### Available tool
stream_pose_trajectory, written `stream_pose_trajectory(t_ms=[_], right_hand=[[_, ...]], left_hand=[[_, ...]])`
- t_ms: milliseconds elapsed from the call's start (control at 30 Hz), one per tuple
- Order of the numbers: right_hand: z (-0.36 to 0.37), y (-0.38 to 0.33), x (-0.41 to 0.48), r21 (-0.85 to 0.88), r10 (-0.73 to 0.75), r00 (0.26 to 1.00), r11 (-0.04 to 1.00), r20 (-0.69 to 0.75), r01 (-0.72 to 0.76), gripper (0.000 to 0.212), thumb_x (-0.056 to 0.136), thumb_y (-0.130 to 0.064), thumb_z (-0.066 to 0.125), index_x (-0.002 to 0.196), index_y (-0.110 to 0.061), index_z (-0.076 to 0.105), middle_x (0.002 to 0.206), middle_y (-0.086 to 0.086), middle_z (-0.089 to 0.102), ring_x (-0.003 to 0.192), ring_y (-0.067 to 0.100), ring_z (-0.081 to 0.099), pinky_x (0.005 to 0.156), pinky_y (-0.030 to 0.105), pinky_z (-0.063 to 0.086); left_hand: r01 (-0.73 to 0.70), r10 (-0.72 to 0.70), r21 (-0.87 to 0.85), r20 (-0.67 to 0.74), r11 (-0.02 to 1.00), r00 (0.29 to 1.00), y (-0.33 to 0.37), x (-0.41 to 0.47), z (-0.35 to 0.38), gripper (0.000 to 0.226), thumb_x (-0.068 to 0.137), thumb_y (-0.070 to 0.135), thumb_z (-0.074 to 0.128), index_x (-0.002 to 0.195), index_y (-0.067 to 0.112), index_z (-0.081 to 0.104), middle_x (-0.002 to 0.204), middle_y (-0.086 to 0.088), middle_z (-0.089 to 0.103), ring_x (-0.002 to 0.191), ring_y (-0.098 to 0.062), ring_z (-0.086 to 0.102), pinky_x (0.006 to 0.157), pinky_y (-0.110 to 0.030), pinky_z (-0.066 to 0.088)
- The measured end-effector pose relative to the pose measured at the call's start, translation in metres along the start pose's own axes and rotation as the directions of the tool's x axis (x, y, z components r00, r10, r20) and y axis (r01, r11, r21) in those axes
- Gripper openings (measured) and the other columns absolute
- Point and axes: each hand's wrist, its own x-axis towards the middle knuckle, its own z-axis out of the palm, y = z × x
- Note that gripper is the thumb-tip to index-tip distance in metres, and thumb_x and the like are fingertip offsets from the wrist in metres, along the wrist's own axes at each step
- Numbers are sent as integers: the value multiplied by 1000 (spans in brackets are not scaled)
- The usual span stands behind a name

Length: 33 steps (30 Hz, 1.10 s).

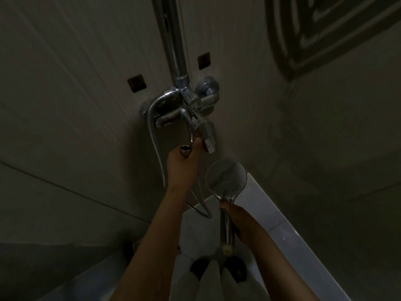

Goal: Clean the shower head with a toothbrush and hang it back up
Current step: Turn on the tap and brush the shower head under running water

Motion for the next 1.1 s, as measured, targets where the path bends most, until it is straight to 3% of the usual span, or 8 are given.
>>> stream_pose_trajectory(t_ms=[100, 200, 300, 500, 667, 800, 967, 1100], right_hand=[[6, 1, 2, -6, 16, 1000, 1000, -10, -16, 45, 90, -44, 53, 115, -6, 58, 111, 19, 63, 101, 33, 59, 91, 39, 48], [13, -2, 0, -10, 50, 999, 999, -5, -50, 44, 91, -43, 53, 114, -6, 57, 103, 15, 61, 92, 28, 57, 75, 31, 45], [21, -5, 1, 15, 67, 998, 998, -6, -67, 48, 91, -44, 53, 119, -5, 57, 112, 15, 60, 99, 27, 56, 81, 31, 43], [38, -8, 4, 58, 43, 999, 997, 4, -43, 40, 88, -46, 57, 107, -11, 60, 98, 10, 61, 91, 25, 55, 79, 32, 41], [48, -6, 9, 161, 6, 996, 987, 84, -20, 30, 96, -33, 49, 77, -14, 62, 60, 0, 66, 58, 13, 61, 65, 24, 45], [55, -4, 15, 152, -2, 996, 988, 89, -11, 30, 95, -36, 49, 80, -13, 61, 67, 4, 63, 66, 16, 57, 63, 25, 45], [69, -7, 22, 196, -1, 997, 980, 73, -14, 31, 98, -30, 44, 76, -13, 59, 60, 2, 64, 62, 12, 56, 55, 21, 45], [80, -10, 28, 201, 1, 1000, 980, 18, -4, 32, 98, -31, 43, 76, -13, 57, 64, 3, 60, 55, 11, 54, 51, 21, 43]], left_hand=[[38, -37, -30, 31, 999, 999, -8, -10, -10, 56, 91, 37, 56, 70, -14, 55, 47, -10, 39, 43, -18, 40, 42, -21, 32], [84, -84, -49, 6, 995, 996, -16, -14, -24, 42, 92, 35, 55, 72, 0, 67, 45, -6, 43, 38, -12, 41, 40, -18, 34], [94, -95, -74, -13, 993, 995, -23, -15, -36, 40, 93, 32, 55, 82, -3, 68, 60, -18, 53, 45, -17, 42, 40, -20, 32], [116, -121, -98, -44, 988, 992, -32, -17, -54, 29, 92, 33, 56, 66, 26, 67, 76, -29, 65, 47, -19, 46, 46, -26, 36], [165, -167, -109, -9, 980, 986, -47, -17, -63, 30, 93, 33, 55, 67, 23, 67, 65, -14, 65, 37, -1, 43, 39, -17, 37], [230, -227, -130, 39, 965, 973, -66, -19, -64, 33, 93, 31, 55, 72, 10, 70, 46, 8, 56, 37, 3, 46, 41, -14, 38], [323, -305, -155, 128, 934, 944, -90, -16, -66, 22, 94, 26, 55, 76, 20, 67, 70, 0, 68, 41, 1, 50, 39, -14, 40], [366, -344, -153, 148, 918, 927, -109, -13, -66, 18, 93, 20, 58, 79, 11, 66, 80, -21, 69, 36, -5, 47, 40, -16, 39]])
